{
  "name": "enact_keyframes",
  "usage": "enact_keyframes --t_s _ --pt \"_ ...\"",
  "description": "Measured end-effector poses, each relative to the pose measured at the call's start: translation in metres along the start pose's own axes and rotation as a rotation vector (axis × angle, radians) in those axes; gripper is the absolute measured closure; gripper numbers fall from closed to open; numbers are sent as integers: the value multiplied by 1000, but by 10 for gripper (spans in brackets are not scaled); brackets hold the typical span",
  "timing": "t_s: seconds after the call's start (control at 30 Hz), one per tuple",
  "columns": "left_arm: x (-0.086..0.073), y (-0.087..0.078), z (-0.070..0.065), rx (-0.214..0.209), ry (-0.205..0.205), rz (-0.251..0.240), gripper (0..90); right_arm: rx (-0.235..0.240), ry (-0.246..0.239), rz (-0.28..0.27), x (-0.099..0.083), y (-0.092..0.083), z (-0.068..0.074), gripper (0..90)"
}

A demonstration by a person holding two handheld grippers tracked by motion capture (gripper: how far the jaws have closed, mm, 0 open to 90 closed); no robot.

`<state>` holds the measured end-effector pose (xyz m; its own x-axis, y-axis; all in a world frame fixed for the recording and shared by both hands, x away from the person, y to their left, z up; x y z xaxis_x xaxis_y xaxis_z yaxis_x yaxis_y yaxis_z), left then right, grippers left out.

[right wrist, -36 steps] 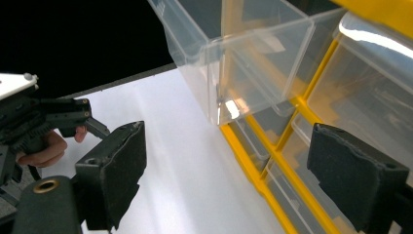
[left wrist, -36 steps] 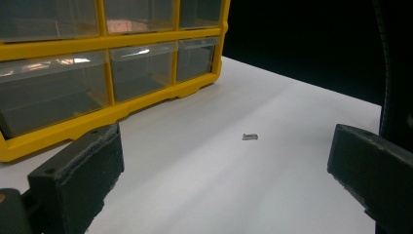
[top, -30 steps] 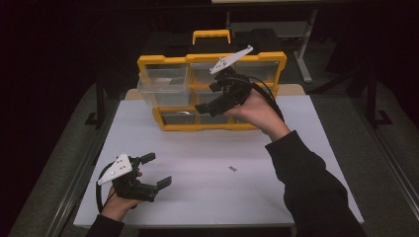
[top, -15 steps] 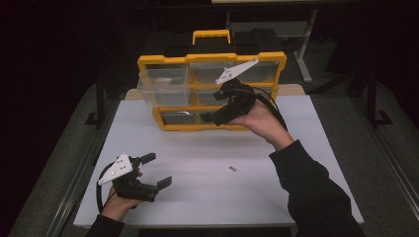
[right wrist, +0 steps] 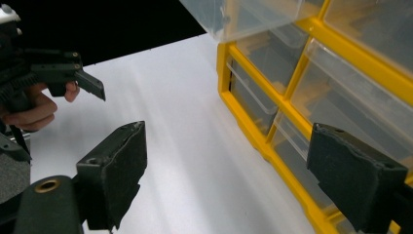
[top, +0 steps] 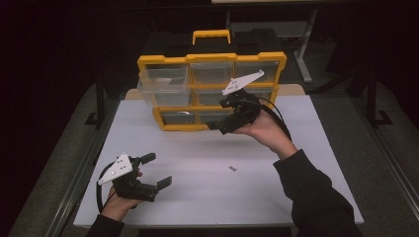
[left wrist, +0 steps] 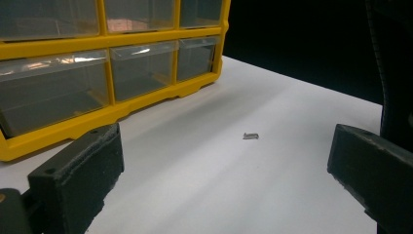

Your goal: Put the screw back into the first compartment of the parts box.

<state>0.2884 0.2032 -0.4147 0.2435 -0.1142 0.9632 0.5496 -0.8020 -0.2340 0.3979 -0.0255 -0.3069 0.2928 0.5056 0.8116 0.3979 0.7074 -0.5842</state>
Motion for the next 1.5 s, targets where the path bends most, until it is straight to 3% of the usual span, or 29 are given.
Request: enact_keyframes --t_s 0.3,0.47,0.5,0.57,0.67,0.83,0.9,0.97,1.5 --pt "0 0 0 2 -7 0 0 -1 25 22 -19 3 -1 131" --pt "0 0 0 2 -5 1 0 -6 11 23 -29 5 -2 129" --pt "0 0 0 2 -5 1 0 1 39 27 -31 5 0 129" --pt "0 0 0 2 -4 1 0 -6 14 23 -34 5 -2 129" --pt "0 0 -1 2 -6 0 0 1 49 25 -39 5 2 130" --pt "-1 1 0 3 1 5 0 -2 50 24 -48 5 2 130" --pt "-1 1 0 3 1 5 0 -14 27 27 -51 5 0 131" --pt "-1 1 0 2 0 4 0 -14 47 23 -53 5 2 132" --pt "-1 1 -1 1 0 5 0 -27 60 25 -82 11 2 133"
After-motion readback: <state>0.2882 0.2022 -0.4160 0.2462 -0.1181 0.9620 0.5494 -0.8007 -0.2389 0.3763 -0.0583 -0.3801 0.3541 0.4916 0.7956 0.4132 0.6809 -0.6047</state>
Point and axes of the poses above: each handheld gripper's, and its own axes: y roughly forward along the jaws, x roughly out of its top, z roughly to its left, the point moved 7 cm from there along y, roughly forward along the jaws, and after that the axes turned 1 degree about -x, right-handed, at the moved point
